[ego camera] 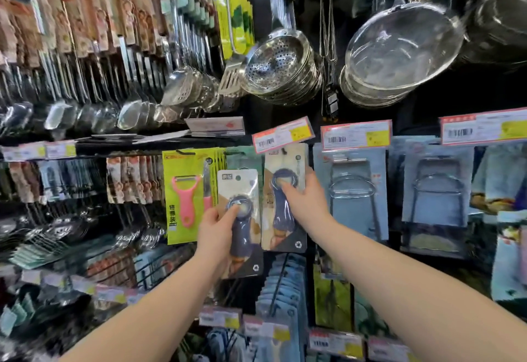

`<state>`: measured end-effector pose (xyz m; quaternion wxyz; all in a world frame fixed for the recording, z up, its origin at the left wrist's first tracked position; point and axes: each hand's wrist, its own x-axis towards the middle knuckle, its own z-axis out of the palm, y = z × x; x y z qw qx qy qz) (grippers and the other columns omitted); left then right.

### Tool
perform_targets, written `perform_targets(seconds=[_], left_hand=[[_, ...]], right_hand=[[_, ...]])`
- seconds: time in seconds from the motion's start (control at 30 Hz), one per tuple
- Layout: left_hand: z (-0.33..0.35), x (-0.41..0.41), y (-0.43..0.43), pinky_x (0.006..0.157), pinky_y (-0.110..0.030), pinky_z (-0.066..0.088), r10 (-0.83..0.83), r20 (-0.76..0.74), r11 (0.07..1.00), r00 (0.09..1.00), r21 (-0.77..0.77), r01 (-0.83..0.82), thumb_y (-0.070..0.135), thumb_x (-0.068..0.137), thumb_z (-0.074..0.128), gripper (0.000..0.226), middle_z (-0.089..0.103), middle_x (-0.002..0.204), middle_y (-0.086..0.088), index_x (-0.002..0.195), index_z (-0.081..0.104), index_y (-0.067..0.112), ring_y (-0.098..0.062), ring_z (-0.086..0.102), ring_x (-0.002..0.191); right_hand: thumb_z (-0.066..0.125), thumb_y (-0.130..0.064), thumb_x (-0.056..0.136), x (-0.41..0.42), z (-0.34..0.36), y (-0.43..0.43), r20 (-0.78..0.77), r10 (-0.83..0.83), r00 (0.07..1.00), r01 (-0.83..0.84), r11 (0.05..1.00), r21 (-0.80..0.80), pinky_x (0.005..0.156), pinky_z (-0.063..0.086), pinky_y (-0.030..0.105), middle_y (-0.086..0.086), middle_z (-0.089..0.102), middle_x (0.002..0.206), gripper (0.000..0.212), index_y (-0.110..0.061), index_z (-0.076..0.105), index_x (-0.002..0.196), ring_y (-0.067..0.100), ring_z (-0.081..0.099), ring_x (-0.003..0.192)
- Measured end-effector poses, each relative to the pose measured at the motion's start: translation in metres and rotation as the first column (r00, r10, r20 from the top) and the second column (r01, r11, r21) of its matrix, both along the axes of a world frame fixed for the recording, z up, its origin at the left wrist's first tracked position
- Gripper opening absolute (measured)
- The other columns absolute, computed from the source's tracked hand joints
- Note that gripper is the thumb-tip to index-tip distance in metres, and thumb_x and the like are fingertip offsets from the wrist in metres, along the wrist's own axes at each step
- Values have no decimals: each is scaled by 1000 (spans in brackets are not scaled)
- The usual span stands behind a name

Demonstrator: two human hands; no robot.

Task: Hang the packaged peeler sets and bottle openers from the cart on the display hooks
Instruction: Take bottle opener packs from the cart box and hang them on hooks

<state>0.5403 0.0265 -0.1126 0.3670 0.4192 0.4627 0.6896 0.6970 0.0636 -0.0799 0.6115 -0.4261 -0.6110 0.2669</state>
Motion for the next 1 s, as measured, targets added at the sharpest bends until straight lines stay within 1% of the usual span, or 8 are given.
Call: perform_targets(seconds=[0.17,0.27,0.33,0.43,0.53,0.63,0.77,1.0], left_hand=[[4,-10,9,80,-52,53,-106,42,994,993,23,105,18,91,58,13,60,94,-21,95,52,8,-27,60,80],[8,-13,12,69,-40,55,-149,51,987,987,59,146,16,92,58,12,59,93,-20,97,52,7,-25,60,76],[9,-15,15,71,-43,53,-178,58,982,982,77,173,15,91,58,11,58,88,-20,92,50,7,-26,60,76],[10,-13,21,67,-35,50,-213,29,972,977,110,208,14,90,59,11,60,80,-11,89,53,5,-17,61,69],[8,-1,26,63,-27,49,-273,-5,952,962,142,271,14,91,59,14,58,84,-14,97,55,3,-16,60,71],[9,18,27,56,-20,53,-343,-21,921,939,189,341,12,92,57,15,68,83,-7,101,59,0,-8,67,67],[13,39,29,57,-18,53,-363,-69,898,929,238,369,13,92,58,7,70,82,-3,94,62,8,-7,68,68],[21,53,46,64,-26,52,-285,-143,924,948,223,312,23,91,59,17,66,87,-7,97,60,7,-15,64,79]], right_hand=[[58,-28,89,1,5,15,67,-121,990,122,993,-11,68,40,24,4,60,119,55,-21,36,138,18,54,90],[58,-25,89,2,11,26,142,-171,975,181,982,-58,81,42,28,10,56,124,48,-18,40,134,25,54,102],[59,-29,89,3,9,30,241,-237,941,267,959,-100,100,39,35,17,40,138,61,-11,32,141,31,45,121],[61,-29,88,4,0,19,278,-371,886,388,922,-5,106,31,35,12,28,143,61,-11,34,140,31,37,128],[59,-33,88,1,-11,4,214,-276,937,267,961,72,93,44,32,2,51,119,29,-21,56,114,21,55,108],[60,-38,87,-4,-19,-9,155,-100,983,96,995,28,69,46,16,-13,66,87,5,-36,56,87,-1,61,80],[63,-27,86,1,-23,-13,69,-93,993,88,994,71,71,52,20,-15,68,90,14,-39,56,86,1,65,84],[61,-26,87,12,-8,-9,82,-178,981,167,979,120,59,43,11,-22,60,78,18,-39,52,79,-8,58,72]])
